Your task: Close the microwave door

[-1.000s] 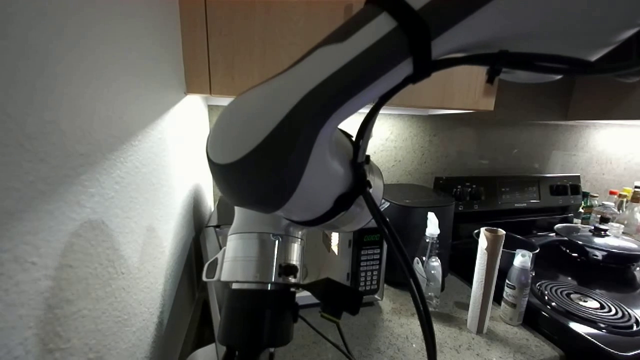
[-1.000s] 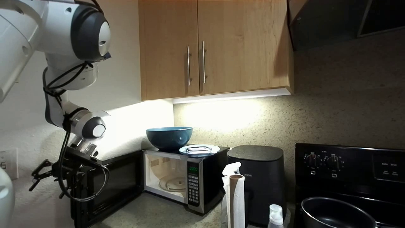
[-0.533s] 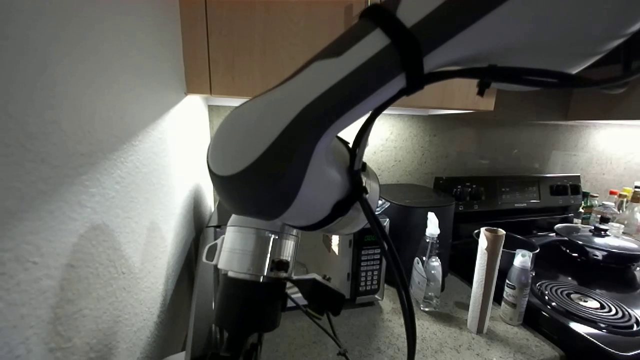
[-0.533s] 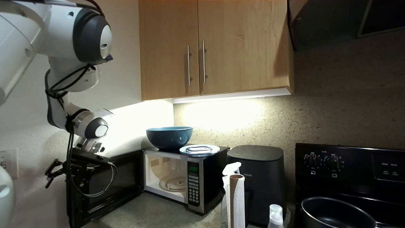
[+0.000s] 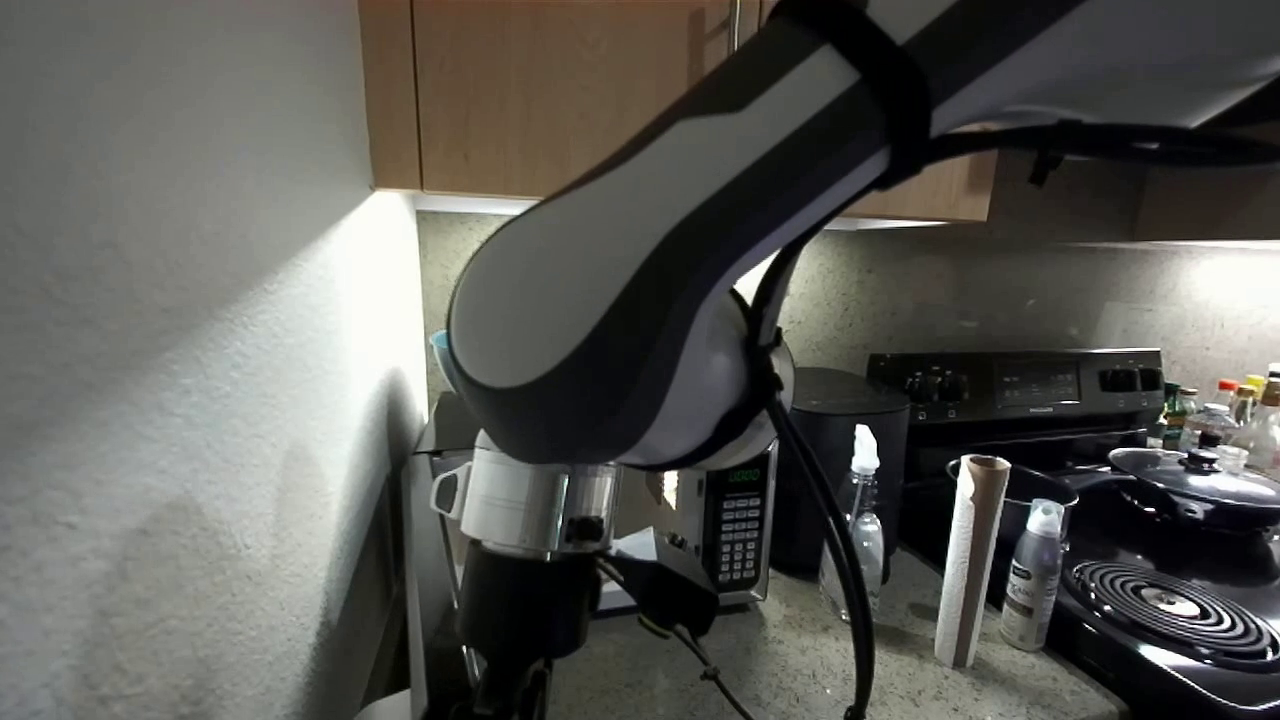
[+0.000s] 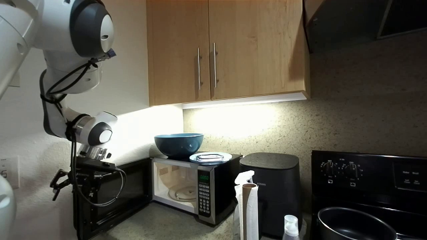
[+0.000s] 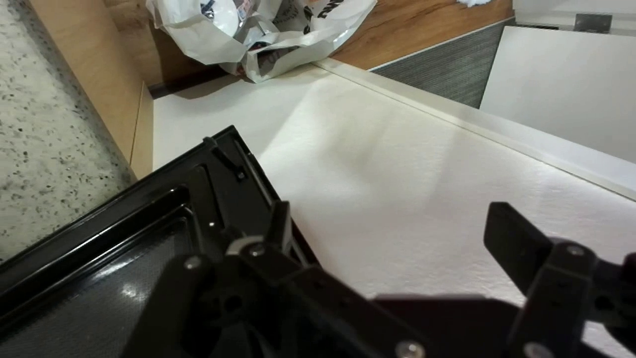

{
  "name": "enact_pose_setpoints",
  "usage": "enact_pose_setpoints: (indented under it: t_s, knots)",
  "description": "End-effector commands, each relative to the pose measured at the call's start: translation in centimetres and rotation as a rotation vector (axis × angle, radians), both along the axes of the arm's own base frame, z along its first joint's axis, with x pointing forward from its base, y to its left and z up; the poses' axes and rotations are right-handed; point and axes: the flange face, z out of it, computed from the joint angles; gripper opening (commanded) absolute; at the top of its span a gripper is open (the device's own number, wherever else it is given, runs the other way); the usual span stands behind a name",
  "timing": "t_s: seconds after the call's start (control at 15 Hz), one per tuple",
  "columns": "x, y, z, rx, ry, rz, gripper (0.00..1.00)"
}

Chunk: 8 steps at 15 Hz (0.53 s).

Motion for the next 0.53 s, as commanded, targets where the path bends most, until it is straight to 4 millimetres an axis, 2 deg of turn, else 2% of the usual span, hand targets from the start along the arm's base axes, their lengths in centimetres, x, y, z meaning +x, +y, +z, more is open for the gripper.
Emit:
enact_pose_setpoints:
  t_s: [0.0,0.47]
  knots:
    - [2.2,-2.2,2.6,0.004,-0.140,-0.069,1.00]
    - [3.4,-7.4,4.8,-0.004,-0.119,-0.210,1.00]
